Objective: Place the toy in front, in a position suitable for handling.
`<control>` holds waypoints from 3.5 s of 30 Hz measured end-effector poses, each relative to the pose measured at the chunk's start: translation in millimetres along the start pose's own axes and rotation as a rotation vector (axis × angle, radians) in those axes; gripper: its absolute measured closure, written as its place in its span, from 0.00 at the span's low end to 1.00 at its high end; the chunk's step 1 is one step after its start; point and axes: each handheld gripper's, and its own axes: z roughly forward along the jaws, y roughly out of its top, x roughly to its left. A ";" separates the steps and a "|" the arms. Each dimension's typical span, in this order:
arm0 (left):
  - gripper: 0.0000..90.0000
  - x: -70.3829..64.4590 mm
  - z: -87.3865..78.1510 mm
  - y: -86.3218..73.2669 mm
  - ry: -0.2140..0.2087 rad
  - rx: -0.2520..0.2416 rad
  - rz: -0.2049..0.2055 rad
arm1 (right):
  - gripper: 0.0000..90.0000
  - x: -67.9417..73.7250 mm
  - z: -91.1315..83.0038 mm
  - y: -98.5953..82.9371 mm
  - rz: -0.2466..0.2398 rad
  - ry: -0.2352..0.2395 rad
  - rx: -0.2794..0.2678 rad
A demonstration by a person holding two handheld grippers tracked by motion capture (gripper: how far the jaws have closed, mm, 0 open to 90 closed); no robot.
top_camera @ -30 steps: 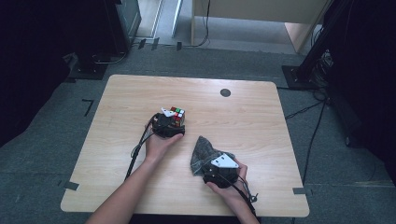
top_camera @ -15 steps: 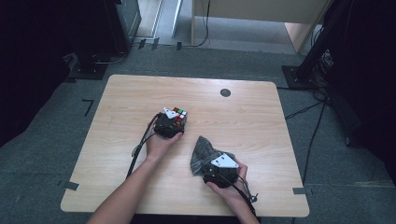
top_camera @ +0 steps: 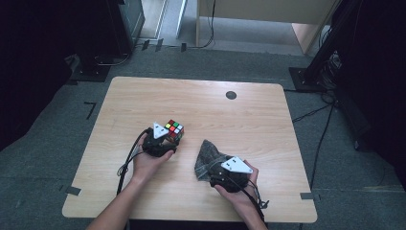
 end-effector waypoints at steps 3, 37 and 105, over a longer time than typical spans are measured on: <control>0.39 -0.4 -10.0 -5.1 -0.036 -0.002 -0.003 | 0.24 0.7 -0.3 4.2 -0.007 -0.013 0.024; 0.39 -26.7 -54.7 -38.3 -0.159 -0.081 0.084 | 0.76 0.2 28.4 -4.0 0.080 -0.039 0.064; 0.39 -71.9 -58.9 -27.5 -0.194 -0.114 0.309 | 0.72 44.9 -32.2 64.6 -0.091 0.145 -0.139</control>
